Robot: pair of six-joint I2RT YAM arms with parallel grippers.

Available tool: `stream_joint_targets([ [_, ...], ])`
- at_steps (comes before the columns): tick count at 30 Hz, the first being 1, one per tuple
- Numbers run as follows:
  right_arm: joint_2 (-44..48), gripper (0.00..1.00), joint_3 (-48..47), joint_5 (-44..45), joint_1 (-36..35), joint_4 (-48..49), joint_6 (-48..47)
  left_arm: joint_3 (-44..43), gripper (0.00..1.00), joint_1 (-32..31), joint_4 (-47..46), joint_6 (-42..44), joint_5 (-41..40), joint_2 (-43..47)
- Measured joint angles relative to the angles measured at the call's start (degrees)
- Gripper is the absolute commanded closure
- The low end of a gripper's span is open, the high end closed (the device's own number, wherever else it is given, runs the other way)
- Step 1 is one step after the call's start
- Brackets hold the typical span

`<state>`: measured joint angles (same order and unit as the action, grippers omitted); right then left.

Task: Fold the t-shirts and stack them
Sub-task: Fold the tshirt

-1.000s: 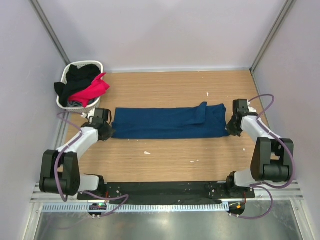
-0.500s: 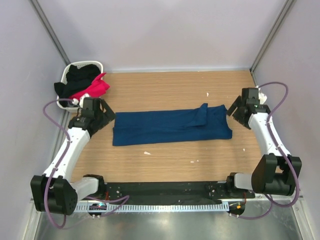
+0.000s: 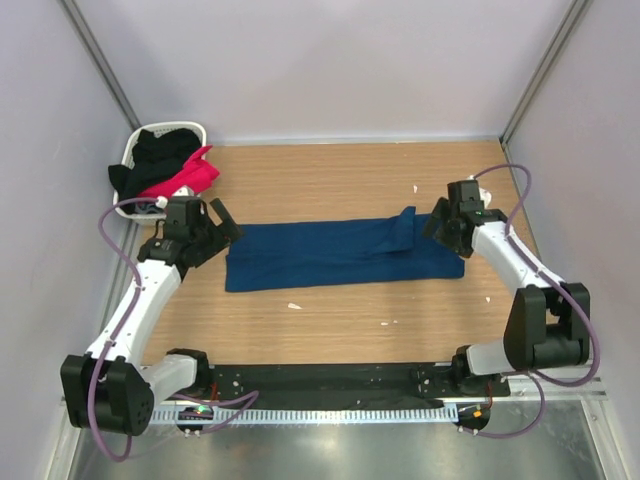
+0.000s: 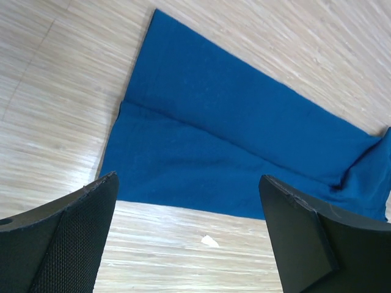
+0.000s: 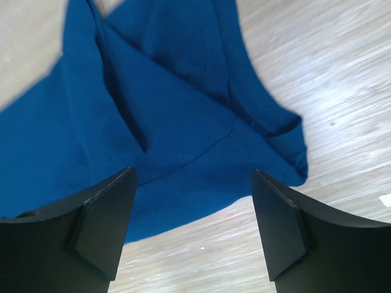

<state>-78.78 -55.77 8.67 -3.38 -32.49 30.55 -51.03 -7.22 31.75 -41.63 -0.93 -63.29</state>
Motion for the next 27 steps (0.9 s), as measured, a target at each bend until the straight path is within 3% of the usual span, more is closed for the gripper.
stream_joint_targets([
  [5,-5.9,0.35,0.4,1.4,-4.0,-0.1,1.2,0.8,0.02,0.0,-0.2,0.1,1.2,0.0],
  [11,-8.0,0.39,0.3,3.3,-5.9,-0.1,2.6,0.8,0.02,0.0,-0.9,0.2,2.3,0.0],
  [19,-13.9,0.39,-1.0,5.2,-8.5,-1.0,2.8,0.8,0.02,0.0,-1.3,0.2,3.0,-1.1],
  [27,-18.2,0.27,-9.8,3.8,-9.6,0.4,3.8,0.8,0.02,0.0,-1.4,0.4,3.1,-1.1],
])
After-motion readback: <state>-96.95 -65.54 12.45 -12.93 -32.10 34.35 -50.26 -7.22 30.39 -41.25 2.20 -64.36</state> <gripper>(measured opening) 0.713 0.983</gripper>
